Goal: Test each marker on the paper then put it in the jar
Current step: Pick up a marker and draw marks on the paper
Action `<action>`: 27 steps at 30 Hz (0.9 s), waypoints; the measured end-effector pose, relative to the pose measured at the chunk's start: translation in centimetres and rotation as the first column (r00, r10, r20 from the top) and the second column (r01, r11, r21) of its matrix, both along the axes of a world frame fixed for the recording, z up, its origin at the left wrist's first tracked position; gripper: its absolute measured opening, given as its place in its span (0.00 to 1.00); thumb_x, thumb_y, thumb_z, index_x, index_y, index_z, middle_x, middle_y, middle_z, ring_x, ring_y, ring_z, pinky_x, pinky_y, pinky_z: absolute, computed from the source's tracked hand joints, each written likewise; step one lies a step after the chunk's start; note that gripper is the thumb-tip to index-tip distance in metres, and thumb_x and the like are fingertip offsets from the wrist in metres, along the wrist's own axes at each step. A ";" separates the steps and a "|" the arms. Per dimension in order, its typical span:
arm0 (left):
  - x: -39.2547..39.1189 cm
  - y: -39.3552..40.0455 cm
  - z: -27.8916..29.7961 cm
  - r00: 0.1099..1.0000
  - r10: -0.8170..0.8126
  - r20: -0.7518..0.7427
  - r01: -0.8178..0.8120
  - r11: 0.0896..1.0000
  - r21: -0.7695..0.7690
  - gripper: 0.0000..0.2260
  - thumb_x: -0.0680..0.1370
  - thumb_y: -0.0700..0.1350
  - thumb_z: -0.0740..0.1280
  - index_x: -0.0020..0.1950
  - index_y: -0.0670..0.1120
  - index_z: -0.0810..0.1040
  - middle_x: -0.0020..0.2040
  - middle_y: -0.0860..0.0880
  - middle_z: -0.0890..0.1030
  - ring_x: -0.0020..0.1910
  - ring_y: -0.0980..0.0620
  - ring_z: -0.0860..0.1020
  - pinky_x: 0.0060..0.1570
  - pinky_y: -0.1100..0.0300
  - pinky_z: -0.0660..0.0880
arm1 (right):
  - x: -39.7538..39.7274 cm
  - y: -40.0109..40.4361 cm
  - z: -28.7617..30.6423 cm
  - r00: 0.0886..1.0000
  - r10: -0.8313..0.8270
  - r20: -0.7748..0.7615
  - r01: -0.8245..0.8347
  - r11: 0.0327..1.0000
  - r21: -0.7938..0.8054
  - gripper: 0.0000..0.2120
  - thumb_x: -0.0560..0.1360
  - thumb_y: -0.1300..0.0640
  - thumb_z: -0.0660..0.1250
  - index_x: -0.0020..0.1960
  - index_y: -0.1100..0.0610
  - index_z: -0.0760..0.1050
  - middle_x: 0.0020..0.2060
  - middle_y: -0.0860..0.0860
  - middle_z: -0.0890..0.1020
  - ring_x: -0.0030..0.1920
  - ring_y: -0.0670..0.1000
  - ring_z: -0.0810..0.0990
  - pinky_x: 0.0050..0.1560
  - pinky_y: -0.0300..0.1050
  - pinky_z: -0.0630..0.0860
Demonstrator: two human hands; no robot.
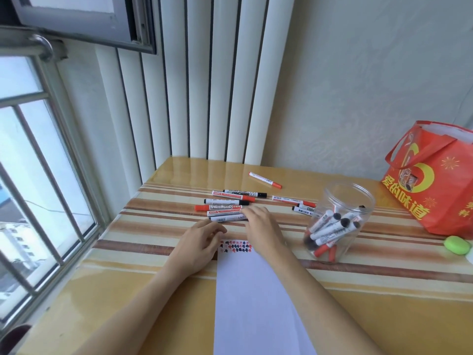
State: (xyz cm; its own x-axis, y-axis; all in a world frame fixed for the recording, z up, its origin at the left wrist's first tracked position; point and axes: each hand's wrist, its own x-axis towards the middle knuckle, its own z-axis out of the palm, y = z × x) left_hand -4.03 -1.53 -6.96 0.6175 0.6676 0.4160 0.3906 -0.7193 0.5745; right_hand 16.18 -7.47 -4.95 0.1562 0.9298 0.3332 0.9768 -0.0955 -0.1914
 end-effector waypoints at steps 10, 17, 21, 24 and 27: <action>-0.1 0.0 -0.4 1.000 -0.014 -0.010 0.015 0.996 0.084 0.13 0.81 0.51 0.57 0.55 0.53 0.81 0.50 0.59 0.78 0.48 0.61 0.74 0.45 0.69 0.67 | 0.3 -1.7 -1.4 0.994 -0.022 0.104 -0.001 0.976 0.217 0.13 0.71 0.68 0.76 0.44 0.54 0.74 0.41 0.48 0.77 0.43 0.52 0.74 0.38 0.44 0.69; -0.4 -0.3 0.0 0.998 0.002 0.062 -0.007 0.996 0.084 0.09 0.82 0.46 0.61 0.56 0.53 0.81 0.51 0.61 0.78 0.49 0.62 0.75 0.47 0.70 0.68 | -1.4 -3.9 -0.5 0.883 0.055 -0.467 0.108 0.943 0.316 0.12 0.80 0.65 0.67 0.61 0.54 0.75 0.51 0.47 0.81 0.48 0.46 0.79 0.47 0.39 0.74; -0.3 -0.4 0.3 0.993 -0.118 0.012 0.116 0.987 0.108 0.13 0.84 0.55 0.60 0.61 0.53 0.80 0.53 0.59 0.78 0.53 0.60 0.76 0.51 0.65 0.72 | -3.8 -4.9 0.9 0.515 0.178 -0.839 0.061 0.968 0.243 0.06 0.81 0.64 0.68 0.56 0.56 0.76 0.43 0.52 0.86 0.42 0.52 0.87 0.48 0.48 0.84; -0.4 -0.5 0.7 0.983 -0.183 0.026 0.178 0.974 0.141 0.13 0.85 0.55 0.58 0.53 0.50 0.78 0.47 0.58 0.75 0.47 0.57 0.74 0.47 0.66 0.69 | -4.6 -5.0 1.2 0.225 0.208 -0.952 0.015 0.976 0.216 0.05 0.80 0.68 0.67 0.54 0.60 0.76 0.45 0.57 0.88 0.45 0.59 0.88 0.53 0.60 0.84; -0.3 -0.3 0.5 0.992 -0.109 0.058 0.097 0.979 0.180 0.14 0.85 0.55 0.56 0.54 0.49 0.76 0.47 0.59 0.71 0.45 0.57 0.70 0.45 0.66 0.67 | -4.1 -5.1 1.3 0.174 0.237 -0.956 0.024 0.969 0.245 0.08 0.78 0.63 0.71 0.55 0.61 0.75 0.46 0.54 0.86 0.46 0.58 0.87 0.50 0.59 0.84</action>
